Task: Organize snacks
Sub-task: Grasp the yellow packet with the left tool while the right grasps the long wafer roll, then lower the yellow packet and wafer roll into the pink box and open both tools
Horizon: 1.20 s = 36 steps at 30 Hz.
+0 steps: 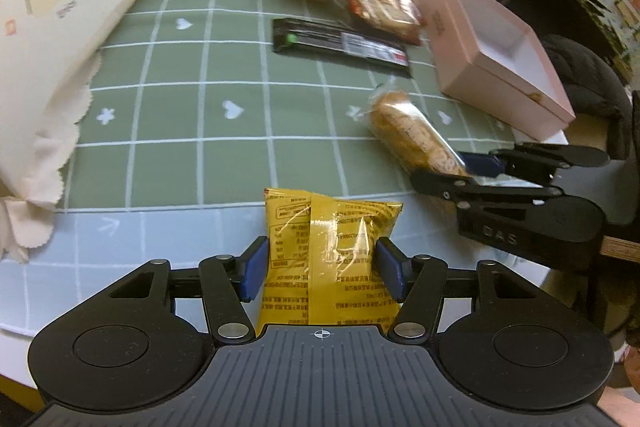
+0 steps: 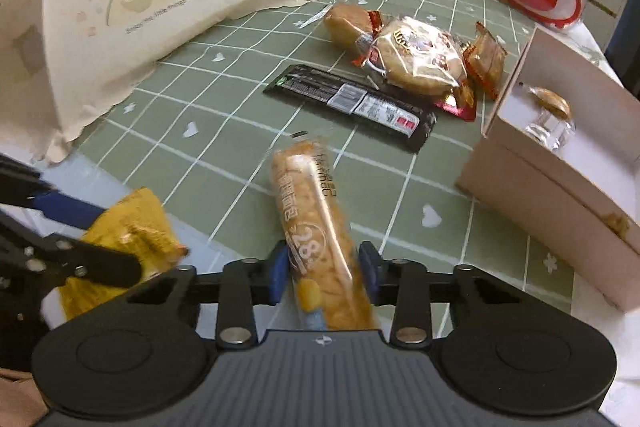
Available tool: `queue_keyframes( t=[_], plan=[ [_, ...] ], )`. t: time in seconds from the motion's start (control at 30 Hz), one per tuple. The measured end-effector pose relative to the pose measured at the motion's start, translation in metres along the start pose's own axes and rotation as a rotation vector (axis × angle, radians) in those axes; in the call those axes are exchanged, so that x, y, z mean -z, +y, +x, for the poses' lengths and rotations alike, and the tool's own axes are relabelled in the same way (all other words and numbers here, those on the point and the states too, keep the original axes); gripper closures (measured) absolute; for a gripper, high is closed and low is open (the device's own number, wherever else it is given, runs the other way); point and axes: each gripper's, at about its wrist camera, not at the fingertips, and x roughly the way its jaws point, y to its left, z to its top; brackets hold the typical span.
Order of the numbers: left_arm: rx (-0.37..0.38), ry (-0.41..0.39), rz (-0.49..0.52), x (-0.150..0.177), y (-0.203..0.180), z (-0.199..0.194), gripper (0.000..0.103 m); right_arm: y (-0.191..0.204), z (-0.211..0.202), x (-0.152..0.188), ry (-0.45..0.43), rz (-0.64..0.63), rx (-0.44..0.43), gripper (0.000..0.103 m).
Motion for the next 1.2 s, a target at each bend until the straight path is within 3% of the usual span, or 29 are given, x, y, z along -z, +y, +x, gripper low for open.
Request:
queue_keyframes(
  t=[0.23, 0.37, 0.43, 0.63, 0.77, 0.87, 1.0, 1.1, 1.2],
  plan=[
    [0.067, 0.021, 0.121, -0.002, -0.047, 0.008, 0.040, -0.026, -0.064, 0.024, -0.053, 0.139, -0.010, 0.072],
    [0.152, -0.019, 0.173, -0.020, -0.077, -0.003, 0.041, -0.057, -0.114, 0.030, -0.132, 0.240, 0.024, 0.073],
    [0.194, -0.087, 0.218, -0.042, -0.096, -0.020, 0.041, -0.071, -0.148, 0.023, -0.217, 0.272, 0.034, 0.073],
    [0.279, -0.406, 0.429, -0.116, -0.165, -0.098, 0.041, -0.103, -0.255, -0.018, -0.541, 0.255, 0.165, 0.073],
    [0.252, -0.496, 0.476, -0.159, -0.202, -0.101, 0.040, -0.126, -0.295, -0.042, -0.662, 0.261, 0.223, 0.073],
    [0.262, -0.448, 0.427, -0.190, -0.221, -0.065, 0.040, -0.143, -0.305, -0.050, -0.701, 0.292, 0.277, 0.073],
    [0.291, -0.285, 0.308, -0.217, -0.229, 0.032, 0.037, -0.168, -0.297, -0.040, -0.680, 0.376, 0.271, 0.073],
    [0.196, -0.169, 0.235, -0.207, -0.215, 0.116, 0.040, -0.182, -0.280, -0.032, -0.627, 0.409, 0.286, 0.073],
    [0.250, -0.116, 0.151, -0.191, -0.202, 0.145, 0.042, -0.193, -0.263, -0.025, -0.569, 0.419, 0.304, 0.073]
  ],
)
